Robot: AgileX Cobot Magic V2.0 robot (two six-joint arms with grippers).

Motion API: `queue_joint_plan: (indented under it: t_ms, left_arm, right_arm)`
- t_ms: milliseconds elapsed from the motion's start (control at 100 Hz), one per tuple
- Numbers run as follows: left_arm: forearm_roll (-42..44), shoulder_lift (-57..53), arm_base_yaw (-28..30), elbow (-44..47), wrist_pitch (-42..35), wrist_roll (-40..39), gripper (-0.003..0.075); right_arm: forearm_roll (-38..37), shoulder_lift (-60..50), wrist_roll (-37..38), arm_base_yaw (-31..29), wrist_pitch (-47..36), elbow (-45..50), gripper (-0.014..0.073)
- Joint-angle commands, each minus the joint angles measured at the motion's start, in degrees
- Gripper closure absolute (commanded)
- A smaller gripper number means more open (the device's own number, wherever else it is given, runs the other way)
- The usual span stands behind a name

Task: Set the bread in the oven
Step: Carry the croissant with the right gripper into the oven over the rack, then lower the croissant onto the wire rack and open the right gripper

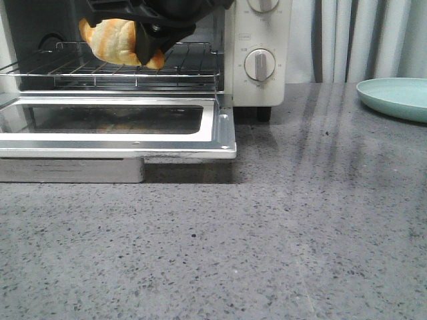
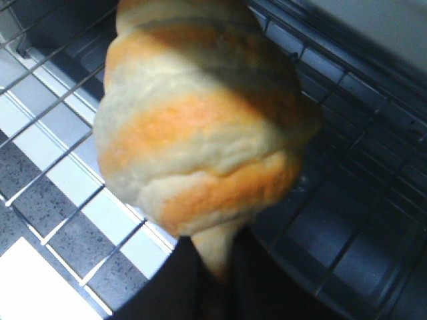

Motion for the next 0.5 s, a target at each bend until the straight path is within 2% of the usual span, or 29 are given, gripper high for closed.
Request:
queue_joint_plan:
  t_ms: [0, 90, 190, 240, 490]
  left_arm:
    - [-1.6, 0.3, 0.1, -2.1, -2.9, -0.4, 0.0741]
    - [-1.6, 0.3, 0.1, -2.1, -3.0, -0.4, 0.0742]
    - [-1.6, 0.3, 0.1, -2.1, -3.0, -0.4, 0.0741]
    - [-1.6, 0.3, 0.1, -2.1, -3.0, -0.4, 0.0741]
    - [-1.1, 0.1, 0.1, -2.1, -3.0, -0.4, 0.0741]
  right_arm:
    - [-1.1, -3.0, -0.3, -0.3, -3.4, -2.4, 0.0459]
    - [-1.1, -3.0, -0.2, -0.3, -3.9, -2.4, 0.0232]
    - [-1.1, -3.0, -0.2, -0.3, -4.7, -2.4, 0.0078]
    - [-1.1, -3.3, -0.2, -0.3, -4.8, -2.4, 0.0057]
    - [-0.1, -6.6, -0.2, 0.2, -2.0, -2.4, 0.0057]
